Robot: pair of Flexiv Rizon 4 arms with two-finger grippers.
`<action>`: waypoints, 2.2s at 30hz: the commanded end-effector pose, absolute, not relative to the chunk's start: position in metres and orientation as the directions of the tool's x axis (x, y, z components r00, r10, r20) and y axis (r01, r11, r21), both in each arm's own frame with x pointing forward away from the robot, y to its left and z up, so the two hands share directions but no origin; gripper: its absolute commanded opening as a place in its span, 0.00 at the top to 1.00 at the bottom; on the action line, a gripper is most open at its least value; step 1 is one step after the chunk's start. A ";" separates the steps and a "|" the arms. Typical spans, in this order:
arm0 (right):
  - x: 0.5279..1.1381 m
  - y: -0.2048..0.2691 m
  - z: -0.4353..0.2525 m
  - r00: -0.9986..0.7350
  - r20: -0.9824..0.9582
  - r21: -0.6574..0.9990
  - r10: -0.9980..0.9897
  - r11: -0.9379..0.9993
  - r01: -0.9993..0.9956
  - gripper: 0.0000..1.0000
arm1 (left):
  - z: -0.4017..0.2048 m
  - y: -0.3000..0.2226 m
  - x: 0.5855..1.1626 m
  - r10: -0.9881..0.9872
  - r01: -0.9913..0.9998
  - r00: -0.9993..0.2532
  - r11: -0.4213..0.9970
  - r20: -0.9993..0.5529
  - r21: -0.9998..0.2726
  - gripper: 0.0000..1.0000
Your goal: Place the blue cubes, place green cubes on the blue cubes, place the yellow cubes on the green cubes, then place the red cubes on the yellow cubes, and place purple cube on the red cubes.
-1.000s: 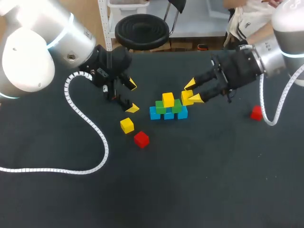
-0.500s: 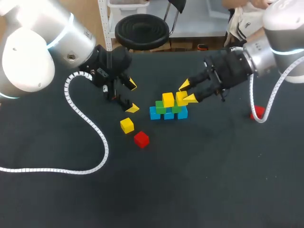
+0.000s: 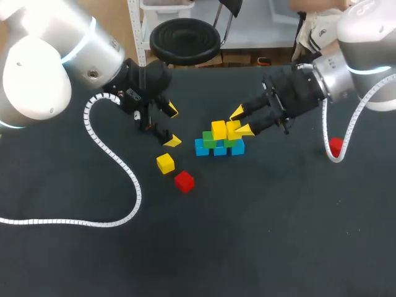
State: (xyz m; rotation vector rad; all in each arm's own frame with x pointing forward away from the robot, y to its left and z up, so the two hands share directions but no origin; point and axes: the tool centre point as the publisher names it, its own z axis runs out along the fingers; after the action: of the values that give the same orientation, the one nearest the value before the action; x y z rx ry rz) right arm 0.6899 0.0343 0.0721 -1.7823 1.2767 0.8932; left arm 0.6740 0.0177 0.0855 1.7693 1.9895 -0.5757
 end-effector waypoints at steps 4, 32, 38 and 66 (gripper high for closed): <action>0.692 0.032 0.072 0.255 -0.861 -0.174 -0.441 -0.216 -0.961 1.00 | 0.085 0.019 0.674 0.821 0.994 -0.104 0.105 -0.561 -0.031 0.00; 0.703 0.034 0.064 0.244 -0.867 -0.163 -0.435 -0.215 -0.963 1.00 | 0.085 0.019 0.674 0.821 0.994 -0.104 0.105 -0.561 -0.031 0.00; 0.704 0.036 0.064 0.244 -0.867 -0.162 -0.434 -0.217 -0.963 1.00 | 0.085 0.019 0.674 0.821 0.994 -0.104 0.105 -0.561 -0.031 0.00; 0.709 0.037 0.061 0.237 -0.874 -0.157 -0.425 -0.216 -0.964 0.97 | 0.085 0.019 0.674 0.821 0.994 -0.104 0.105 -0.561 -0.031 0.00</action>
State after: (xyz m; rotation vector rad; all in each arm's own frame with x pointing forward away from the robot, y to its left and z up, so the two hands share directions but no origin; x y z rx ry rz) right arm 0.7075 0.0370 0.0621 -1.7726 1.2886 0.9170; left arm 0.6740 0.0177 0.0855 1.7693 1.9895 -0.5757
